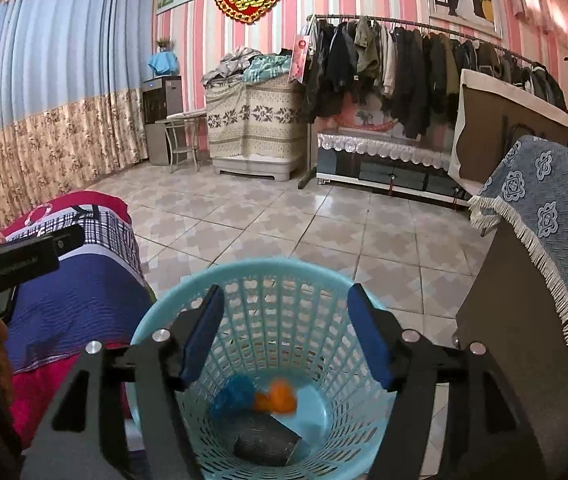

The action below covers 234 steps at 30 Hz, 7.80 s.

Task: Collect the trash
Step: 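Carry both items over the basket and open both tools to drop them, then move both tools back over the bed, then grasp the white receipt with the right tool while the left tool grasps the beige cloth, then carry receipt and beige cloth over the basket and open both tools to drop them, then move both tools back over the bed toward the snack wrappers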

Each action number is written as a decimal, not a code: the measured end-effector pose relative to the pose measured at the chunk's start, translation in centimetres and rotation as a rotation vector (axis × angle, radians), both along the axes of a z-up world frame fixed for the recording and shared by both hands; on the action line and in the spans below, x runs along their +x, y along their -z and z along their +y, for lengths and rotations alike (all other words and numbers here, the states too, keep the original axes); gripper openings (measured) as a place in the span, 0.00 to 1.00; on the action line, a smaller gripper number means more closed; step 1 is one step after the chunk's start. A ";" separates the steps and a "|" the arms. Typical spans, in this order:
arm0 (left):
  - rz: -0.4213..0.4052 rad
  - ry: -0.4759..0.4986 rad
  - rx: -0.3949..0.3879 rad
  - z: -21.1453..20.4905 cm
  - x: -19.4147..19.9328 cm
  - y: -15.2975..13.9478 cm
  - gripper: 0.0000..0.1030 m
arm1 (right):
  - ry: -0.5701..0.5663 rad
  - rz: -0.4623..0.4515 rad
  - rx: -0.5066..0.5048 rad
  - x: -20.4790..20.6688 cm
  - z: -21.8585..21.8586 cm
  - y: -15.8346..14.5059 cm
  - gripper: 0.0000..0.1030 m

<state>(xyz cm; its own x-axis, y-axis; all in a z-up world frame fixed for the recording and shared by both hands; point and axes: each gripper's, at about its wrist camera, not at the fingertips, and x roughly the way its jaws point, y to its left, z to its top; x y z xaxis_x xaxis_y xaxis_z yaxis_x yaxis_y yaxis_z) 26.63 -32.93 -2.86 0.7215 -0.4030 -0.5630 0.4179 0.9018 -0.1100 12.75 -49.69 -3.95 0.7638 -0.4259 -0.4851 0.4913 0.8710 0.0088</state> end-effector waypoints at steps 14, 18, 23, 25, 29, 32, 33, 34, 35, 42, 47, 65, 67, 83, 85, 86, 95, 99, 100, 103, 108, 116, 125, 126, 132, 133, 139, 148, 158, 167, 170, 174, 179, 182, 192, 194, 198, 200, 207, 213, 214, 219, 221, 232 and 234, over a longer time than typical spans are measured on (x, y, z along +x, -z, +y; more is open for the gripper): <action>-0.017 0.020 0.039 -0.5 -0.2 0.1 0.85 | 0.022 -0.008 -0.016 -0.2 -0.3 -0.8 0.86; -0.039 0.004 0.049 -0.4 -0.6 -0.5 0.90 | 0.027 -0.045 -0.018 -0.2 0.0 -1.6 0.90; -0.038 -0.023 0.090 0.9 -0.4 -1.1 0.90 | -0.002 -0.077 -0.027 0.5 1.6 -2.2 0.90; -0.028 -0.037 0.069 2.5 -0.4 -1.4 0.92 | -0.019 -0.083 -0.030 0.9 2.3 -2.3 0.90; -0.026 -0.072 0.064 6.0 -0.7 -1.3 0.94 | -0.072 -0.084 -0.041 1.9 4.4 -2.8 0.91; -0.037 -0.106 0.108 9.3 -1.1 -0.7 0.95 | -0.130 -0.086 -0.060 3.0 7.1 -3.2 0.92; -0.031 -0.119 0.116 10.5 -1.2 -0.6 0.95 | -0.147 -0.089 -0.060 3.3 7.8 -3.3 0.93; -0.023 -0.132 0.120 11.7 -1.2 -0.5 0.95 | -0.166 -0.093 -0.056 3.5 8.6 -3.3 0.93; -0.014 -0.148 0.119 13.2 -1.2 -0.4 0.95 | -0.183 -0.095 -0.052 3.8 9.3 -3.3 0.93; 0.006 -0.317 0.130 25.4 -1.5 -0.3 0.95 | -0.376 -0.024 -0.011 7.2 16.8 -1.7 0.93; 0.030 -0.419 0.190 33.0 -1.8 0.8 0.95 | -0.547 0.040 0.010 9.1 23.2 0.1 0.93; 0.078 -0.568 0.198 43.9 -3.7 3.8 0.94 | -0.956 0.240 0.131 14.1 37.3 4.9 0.90; 0.078 -0.570 0.181 44.2 -3.6 3.6 0.94 | -0.986 0.271 0.142 14.7 38.3 5.6 0.77; 0.097 -0.453 0.195 38.2 -0.3 4.1 0.94 | -1.002 0.278 0.009 11.2 34.4 3.4 0.50; 0.119 -0.425 0.202 37.2 0.9 4.5 0.94 | -0.987 0.264 0.009 10.7 32.8 2.6 0.50; 0.127 -0.419 0.208 36.9 1.2 4.7 0.94 | -0.981 0.258 0.011 10.5 32.1 2.3 0.50; 0.225 -0.379 0.254 34.7 5.0 6.9 0.66 | -0.888 0.329 0.066 11.8 27.1 4.5 0.52; 0.207 -0.342 0.255 34.1 4.6 6.7 0.43 | -0.881 0.302 0.107 12.5 27.5 4.7 0.68; 0.202 -0.334 0.261 34.0 4.3 6.7 0.40 | -0.884 0.293 0.120 12.7 27.7 4.7 0.68; 0.192 -0.329 0.272 34.0 3.6 6.5 0.25 | -0.871 0.275 0.153 13.2 28.0 4.7 0.68; 0.175 -0.361 0.257 35.3 2.5 5.8 0.23 | -0.861 0.254 0.178 13.4 27.6 4.6 0.54; 0.102 -0.416 0.221 35.6 0.9 1.6 0.22 | -0.813 0.139 0.140 11.2 25.0 1.3 0.54; -0.028 -0.256 0.178 26.0 -1.0 -3.1 0.22 | -0.614 0.021 0.060 6.5 18.1 -2.4 0.54; -0.033 -0.232 0.173 24.5 -1.2 -3.4 0.22 | -0.570 0.004 0.057 5.8 16.5 -2.8 0.54; -0.065 -0.063 0.159 14.7 -3.2 -4.2 0.22 | -0.302 -0.036 0.010 1.9 7.8 -3.8 0.54; -0.071 -0.030 0.159 12.7 -3.7 -4.3 0.22 | -0.273 -0.043 0.014 1.4 6.6 -3.8 0.54; -0.097 0.120 0.155 3.1 -5.9 -3.8 0.22 | -0.097 -0.039 0.035 -1.2 0.3 -2.5 0.54; -0.028 0.233 0.134 -5.9 -6.4 -2.4 0.22 | 0.033 -0.047 0.094 -2.4 -4.9 -1.1 0.54; -0.013 0.273 0.224 -9.3 -5.9 1.8 0.26 | 0.071 -0.057 0.149 -3.3 -7.1 -0.1 0.54; -0.005 0.235 0.180 -7.9 -5.2 1.2 0.55 | 0.044 -0.032 0.144 -2.5 -6.0 0.3 0.54; -0.008 0.197 0.161 -6.6 -4.8 0.8 0.67 | 0.034 -0.027 0.154 -2.3 -5.8 0.5 0.54; -0.057 0.124 0.182 -4.9 -4.4 0.2 0.77 | 0.011 -0.017 0.173 -1.0 -5.1 1.1 0.54; -0.072 0.062 0.179 -3.1 -3.7 -0.4 0.85 | -0.008 -0.015 0.209 0.5 -4.5 1.9 0.54; -0.055 0.034 0.161 -2.1 -3.0 -0.5 0.86 | -0.024 0.007 0.194 1.4 -3.7 2.3 0.54; -0.027 0.013 0.139 -1.2 -2.2 -0.3 0.86 | 0.010 0.004 0.145 1.1 -3.5 1.6 0.80; -0.029 0.012 0.144 -1.3 -2.2 -0.3 0.86 | 0.020 -0.004 0.129 0.9 -3.3 1.3 0.82; -0.023 0.011 0.165 -0.8 -2.1 -0.6 0.88 | 0.021 -0.014 0.103 0.9 -3.0 0.5 0.83; -0.030 -0.004 0.171 -0.3 -2.3 -1.0 0.91 | 0.025 -0.027 0.091 0.9 -2.7 0.1 0.84; -0.045 -0.027 0.178 3.5 -3.2 -2.2 0.94 | 0.001 -0.046 0.078 1.6 -1.0 -0.7 0.90; -0.058 -0.054 0.200 8.6 -4.0 -2.8 0.95 | -0.056 -0.036 0.057 2.7 1.7 -1.1 0.91; -0.054 -0.064 0.195 9.7 -4.2 -2.9 0.95 | -0.069 -0.032 0.060 3.1 2.1 -1.2 0.91; -0.045 -0.109 0.195 14.9 -4.9 -3.0 0.95 | -0.135 -0.012 0.051 4.4 4.9 -1.3 0.91; -0.051 -0.136 0.204 16.7 -5.0 -3.0 0.95 | -0.160 -0.007 0.051 4.9 6.1 -1.3 0.91; -0.034 -0.295 0.236 26.2 -4.7 -1.0 0.95 | -0.304 0.053 -0.016 7.6 13.6 -0.7 0.91; -0.010 -0.315 0.233 27.5 -4.5 -0.3 0.95 | -0.334 0.071 -0.028 8.1 15.0 -0.4 0.91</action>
<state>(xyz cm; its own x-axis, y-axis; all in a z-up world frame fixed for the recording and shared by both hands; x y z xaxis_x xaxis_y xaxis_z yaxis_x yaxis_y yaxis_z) 22.13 -5.41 -2.52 0.7957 -0.0227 -0.6053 0.1164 0.9864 0.1159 20.87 -34.69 -3.54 0.8282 -0.1717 -0.5335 0.1775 0.9833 -0.0409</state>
